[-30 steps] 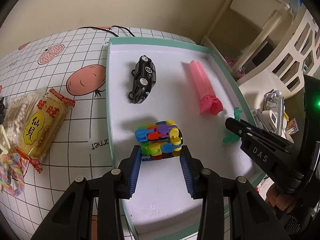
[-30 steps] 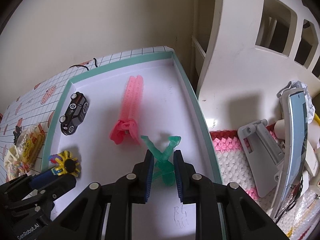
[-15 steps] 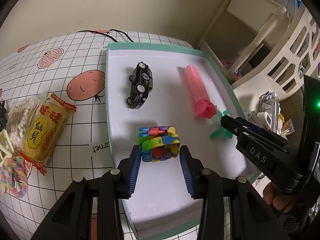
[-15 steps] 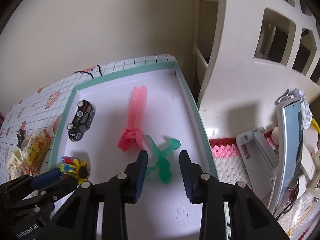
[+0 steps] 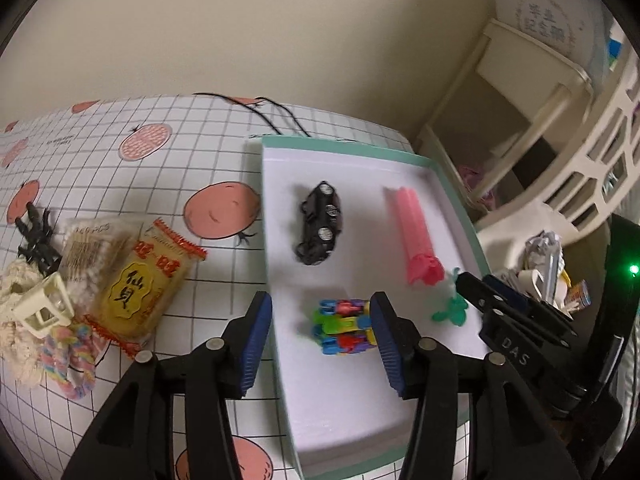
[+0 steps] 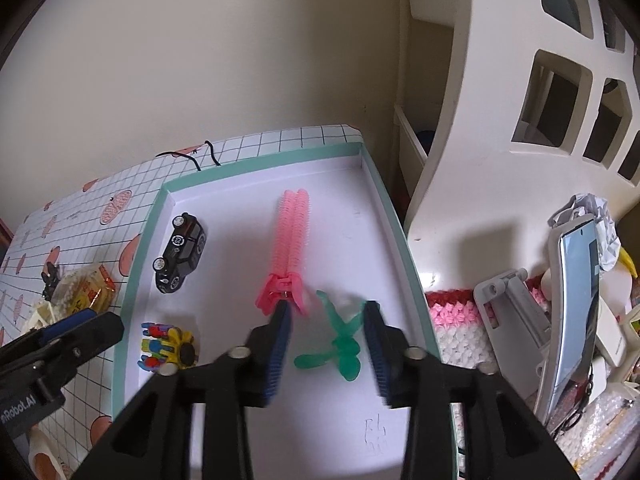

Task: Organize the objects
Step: 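Open the right tool to drop the green figure while the left tool releases the block toy, then move both tools back toward the pile of items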

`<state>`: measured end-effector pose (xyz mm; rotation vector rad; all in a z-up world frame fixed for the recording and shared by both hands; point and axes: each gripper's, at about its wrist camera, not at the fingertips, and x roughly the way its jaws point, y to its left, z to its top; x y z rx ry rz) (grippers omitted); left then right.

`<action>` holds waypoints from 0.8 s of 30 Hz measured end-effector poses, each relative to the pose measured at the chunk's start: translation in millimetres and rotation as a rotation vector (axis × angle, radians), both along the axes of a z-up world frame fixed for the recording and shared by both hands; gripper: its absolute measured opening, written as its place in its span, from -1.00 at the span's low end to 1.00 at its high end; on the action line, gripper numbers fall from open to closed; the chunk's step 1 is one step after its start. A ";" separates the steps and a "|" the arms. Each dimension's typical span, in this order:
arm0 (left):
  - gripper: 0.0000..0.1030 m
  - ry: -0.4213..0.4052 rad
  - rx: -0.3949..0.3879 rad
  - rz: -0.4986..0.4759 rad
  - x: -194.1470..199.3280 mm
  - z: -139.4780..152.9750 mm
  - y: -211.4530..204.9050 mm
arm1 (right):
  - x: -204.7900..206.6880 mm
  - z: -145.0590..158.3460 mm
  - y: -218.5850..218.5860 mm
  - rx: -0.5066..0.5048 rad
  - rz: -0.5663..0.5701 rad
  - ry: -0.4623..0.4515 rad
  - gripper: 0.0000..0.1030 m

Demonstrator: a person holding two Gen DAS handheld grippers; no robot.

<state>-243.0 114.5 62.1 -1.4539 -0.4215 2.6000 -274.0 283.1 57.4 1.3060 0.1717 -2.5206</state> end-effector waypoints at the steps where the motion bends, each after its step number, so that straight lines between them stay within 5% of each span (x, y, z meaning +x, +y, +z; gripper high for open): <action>1: 0.09 -0.004 -0.002 0.010 -0.7 -1.3 -1.9 | -0.2 -0.5 0.3 -0.002 -0.001 0.000 0.01; 6: 0.27 -0.015 -0.018 0.067 -1.5 -6.3 -13.0 | -2.1 -1.5 1.8 -0.006 0.002 -0.003 0.15; 13: 0.77 -0.019 -0.032 0.135 -0.3 -8.7 -27.4 | -1.7 -1.6 -3.0 -0.003 0.025 0.009 0.38; 24: 1.00 -0.001 -0.075 0.195 1.4 -8.9 -40.9 | 1.7 -7.8 -9.5 -0.009 0.042 0.016 0.75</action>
